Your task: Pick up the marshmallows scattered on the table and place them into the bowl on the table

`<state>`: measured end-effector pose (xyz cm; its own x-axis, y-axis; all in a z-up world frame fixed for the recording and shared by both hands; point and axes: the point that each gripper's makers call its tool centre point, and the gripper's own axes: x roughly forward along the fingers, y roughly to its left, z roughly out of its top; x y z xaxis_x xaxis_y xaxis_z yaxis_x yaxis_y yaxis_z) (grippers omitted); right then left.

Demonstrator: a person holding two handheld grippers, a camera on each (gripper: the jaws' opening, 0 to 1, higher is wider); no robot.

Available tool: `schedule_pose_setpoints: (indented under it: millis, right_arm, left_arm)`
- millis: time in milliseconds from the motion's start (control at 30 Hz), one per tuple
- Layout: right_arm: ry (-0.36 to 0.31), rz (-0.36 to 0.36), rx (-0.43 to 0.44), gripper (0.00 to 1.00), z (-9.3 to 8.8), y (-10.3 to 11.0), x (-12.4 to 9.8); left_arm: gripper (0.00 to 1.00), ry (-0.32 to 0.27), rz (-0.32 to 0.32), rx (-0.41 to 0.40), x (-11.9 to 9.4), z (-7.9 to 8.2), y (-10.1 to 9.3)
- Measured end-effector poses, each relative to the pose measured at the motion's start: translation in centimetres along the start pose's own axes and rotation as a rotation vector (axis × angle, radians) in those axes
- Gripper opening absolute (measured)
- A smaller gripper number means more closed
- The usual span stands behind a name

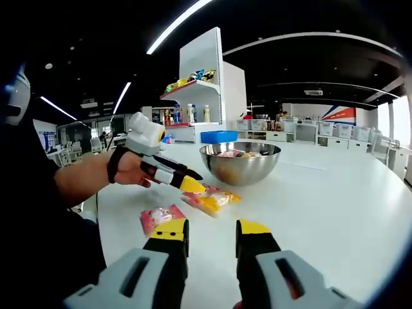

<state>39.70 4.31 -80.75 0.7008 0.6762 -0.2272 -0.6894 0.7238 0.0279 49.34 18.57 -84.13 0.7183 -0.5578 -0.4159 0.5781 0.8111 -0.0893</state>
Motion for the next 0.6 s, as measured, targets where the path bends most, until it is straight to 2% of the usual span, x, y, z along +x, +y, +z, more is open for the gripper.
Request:
schedule_pose_setpoints:
  millis: [133,367,567,600]
  right_arm:
    - [-0.001,-0.002,0.003,0.29,0.0,-0.5,0.0]
    - [-0.002,-0.003,0.004,0.29,-0.1,-0.8,0.0]
    - [-0.003,0.0,0.001,0.29,-0.1,-0.4,-0.1]
    - [-0.003,-0.001,0.001,0.29,-0.1,-0.3,-0.1]
  left_arm:
    - [0.45,0.012,0.019,0.031,0.5,-0.4,-0.5]
    - [0.4,0.013,0.047,0.053,0.3,-0.3,-0.3]
    - [0.39,0.015,0.027,0.038,0.4,-0.5,-0.6]
    - [0.38,0.019,0.001,0.041,0.4,-0.6,-1.1]
